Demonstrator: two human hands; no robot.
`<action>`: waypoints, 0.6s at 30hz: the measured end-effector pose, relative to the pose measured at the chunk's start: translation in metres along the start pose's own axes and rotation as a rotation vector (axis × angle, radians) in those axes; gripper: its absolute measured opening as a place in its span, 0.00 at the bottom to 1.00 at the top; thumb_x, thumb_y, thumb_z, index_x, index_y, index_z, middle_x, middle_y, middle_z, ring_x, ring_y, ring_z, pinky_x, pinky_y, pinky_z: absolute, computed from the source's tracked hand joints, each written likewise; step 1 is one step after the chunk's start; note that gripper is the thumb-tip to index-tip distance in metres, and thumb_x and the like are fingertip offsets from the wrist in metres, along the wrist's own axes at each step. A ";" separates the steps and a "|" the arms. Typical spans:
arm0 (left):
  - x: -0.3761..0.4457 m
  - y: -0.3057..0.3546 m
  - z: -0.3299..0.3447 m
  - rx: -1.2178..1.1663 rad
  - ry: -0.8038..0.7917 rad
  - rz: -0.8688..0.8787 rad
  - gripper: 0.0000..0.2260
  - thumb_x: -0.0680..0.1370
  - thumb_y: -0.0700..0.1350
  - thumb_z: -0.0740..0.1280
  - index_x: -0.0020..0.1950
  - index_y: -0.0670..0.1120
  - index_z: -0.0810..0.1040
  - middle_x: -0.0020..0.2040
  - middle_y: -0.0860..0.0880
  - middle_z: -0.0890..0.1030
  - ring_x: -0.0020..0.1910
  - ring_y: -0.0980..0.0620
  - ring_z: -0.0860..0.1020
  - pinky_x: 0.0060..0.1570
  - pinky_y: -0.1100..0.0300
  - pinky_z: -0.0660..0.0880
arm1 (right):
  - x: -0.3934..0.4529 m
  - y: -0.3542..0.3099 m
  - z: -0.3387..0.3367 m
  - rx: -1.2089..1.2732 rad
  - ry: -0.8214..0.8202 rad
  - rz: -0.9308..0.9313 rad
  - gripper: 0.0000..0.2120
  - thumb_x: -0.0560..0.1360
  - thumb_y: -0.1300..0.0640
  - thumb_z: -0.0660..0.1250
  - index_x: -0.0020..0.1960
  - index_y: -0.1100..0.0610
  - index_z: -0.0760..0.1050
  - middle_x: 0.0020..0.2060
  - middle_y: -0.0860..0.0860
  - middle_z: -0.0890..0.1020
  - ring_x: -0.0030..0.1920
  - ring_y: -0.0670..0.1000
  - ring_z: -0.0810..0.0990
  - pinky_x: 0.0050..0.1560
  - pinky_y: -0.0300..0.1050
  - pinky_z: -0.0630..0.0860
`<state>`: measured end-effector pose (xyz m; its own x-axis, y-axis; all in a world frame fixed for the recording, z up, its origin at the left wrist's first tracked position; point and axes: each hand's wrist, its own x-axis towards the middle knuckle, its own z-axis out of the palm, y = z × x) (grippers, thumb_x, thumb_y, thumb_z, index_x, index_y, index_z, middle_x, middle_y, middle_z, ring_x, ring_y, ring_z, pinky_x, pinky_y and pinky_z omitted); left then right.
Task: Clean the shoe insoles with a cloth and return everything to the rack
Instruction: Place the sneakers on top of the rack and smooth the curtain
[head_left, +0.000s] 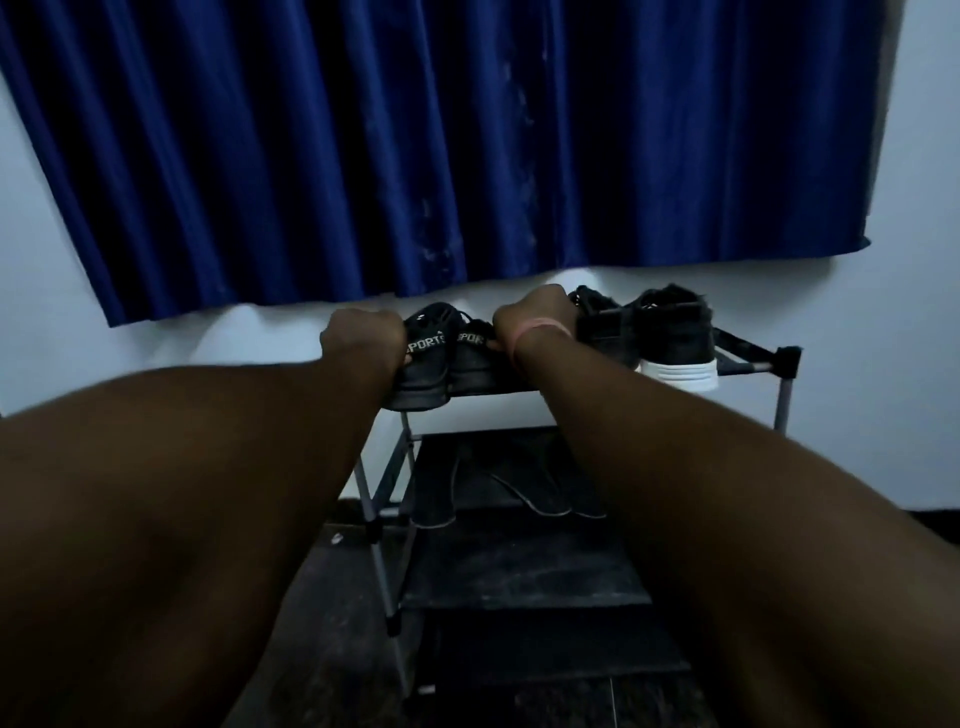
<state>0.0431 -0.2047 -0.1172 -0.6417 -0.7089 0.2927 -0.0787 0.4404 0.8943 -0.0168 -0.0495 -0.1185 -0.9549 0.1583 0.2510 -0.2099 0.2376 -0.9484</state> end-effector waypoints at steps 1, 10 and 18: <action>0.002 -0.001 -0.001 0.022 0.024 -0.009 0.16 0.74 0.50 0.59 0.48 0.43 0.82 0.43 0.44 0.86 0.36 0.47 0.85 0.33 0.61 0.77 | 0.002 0.001 0.002 -0.029 -0.010 -0.003 0.09 0.69 0.60 0.69 0.48 0.62 0.78 0.44 0.56 0.84 0.45 0.55 0.83 0.47 0.46 0.82; -0.027 0.018 -0.022 0.021 -0.087 -0.044 0.16 0.75 0.54 0.61 0.49 0.42 0.80 0.43 0.44 0.85 0.38 0.43 0.84 0.38 0.53 0.82 | -0.025 -0.005 -0.001 -0.062 0.031 0.003 0.13 0.72 0.58 0.68 0.55 0.62 0.78 0.53 0.59 0.83 0.54 0.59 0.82 0.54 0.47 0.79; -0.093 0.037 -0.065 0.460 -0.141 0.323 0.13 0.78 0.49 0.63 0.52 0.41 0.81 0.49 0.42 0.80 0.45 0.43 0.78 0.41 0.57 0.70 | -0.106 -0.032 -0.031 -0.181 0.021 -0.136 0.12 0.73 0.58 0.67 0.53 0.63 0.78 0.52 0.60 0.83 0.53 0.60 0.82 0.50 0.45 0.77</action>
<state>0.1497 -0.1586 -0.0897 -0.7816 -0.4321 0.4499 -0.1652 0.8388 0.5187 0.0972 -0.0441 -0.1089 -0.9153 0.1324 0.3803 -0.2939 0.4260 -0.8557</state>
